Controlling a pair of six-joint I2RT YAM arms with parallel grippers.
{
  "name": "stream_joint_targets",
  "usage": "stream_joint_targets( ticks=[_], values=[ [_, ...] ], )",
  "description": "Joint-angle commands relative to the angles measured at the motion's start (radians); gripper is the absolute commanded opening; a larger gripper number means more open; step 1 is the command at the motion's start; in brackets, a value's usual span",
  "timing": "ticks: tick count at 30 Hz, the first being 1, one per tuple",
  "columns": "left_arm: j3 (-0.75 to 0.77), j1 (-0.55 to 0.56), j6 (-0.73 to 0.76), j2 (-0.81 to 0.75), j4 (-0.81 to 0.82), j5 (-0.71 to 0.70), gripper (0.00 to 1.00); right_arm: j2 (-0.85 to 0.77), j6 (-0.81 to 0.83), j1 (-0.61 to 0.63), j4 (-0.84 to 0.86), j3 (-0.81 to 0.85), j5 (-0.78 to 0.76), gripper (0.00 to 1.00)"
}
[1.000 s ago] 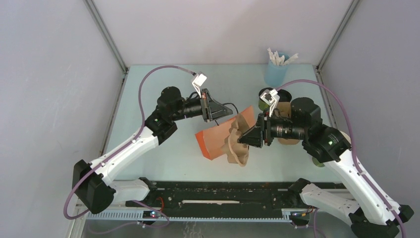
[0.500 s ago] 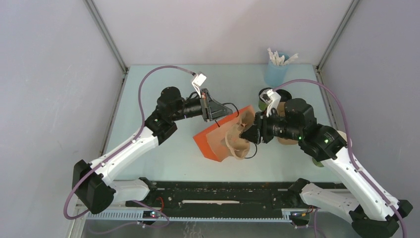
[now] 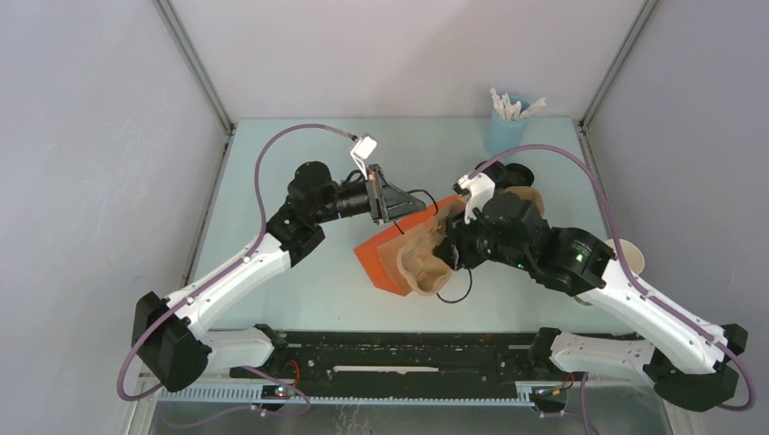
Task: Pack the takeout coffee
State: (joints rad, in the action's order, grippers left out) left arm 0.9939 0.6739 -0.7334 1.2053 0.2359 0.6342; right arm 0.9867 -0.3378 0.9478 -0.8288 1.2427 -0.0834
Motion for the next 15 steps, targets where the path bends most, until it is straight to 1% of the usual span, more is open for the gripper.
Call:
stream_joint_targets(
  ticks=[1, 6, 9, 12, 15],
  values=[
    [-0.02, 0.0, -0.015, -0.024, 0.047, 0.012, 0.0, 0.033, 0.038, 0.08, -0.017, 0.052, -0.239, 0.29],
    [-0.021, 0.0, -0.026, -0.024, 0.05, 0.001, 0.0, 0.07, 0.043, 0.133, -0.014, 0.064, -0.368, 0.31],
    [-0.024, 0.002, -0.035, -0.022, 0.054, -0.003, 0.0, 0.093, 0.021, 0.147, -0.01, 0.072, -0.411, 0.32],
    [-0.032, 0.003, -0.068, -0.017, 0.066, -0.019, 0.0, 0.095, 0.019, 0.164, 0.02, 0.075, -0.374, 0.32],
    [-0.035, 0.004, -0.143, -0.012, 0.095, -0.028, 0.0, 0.085, 0.018, 0.171, 0.028, 0.074, -0.309, 0.32]
  ],
)
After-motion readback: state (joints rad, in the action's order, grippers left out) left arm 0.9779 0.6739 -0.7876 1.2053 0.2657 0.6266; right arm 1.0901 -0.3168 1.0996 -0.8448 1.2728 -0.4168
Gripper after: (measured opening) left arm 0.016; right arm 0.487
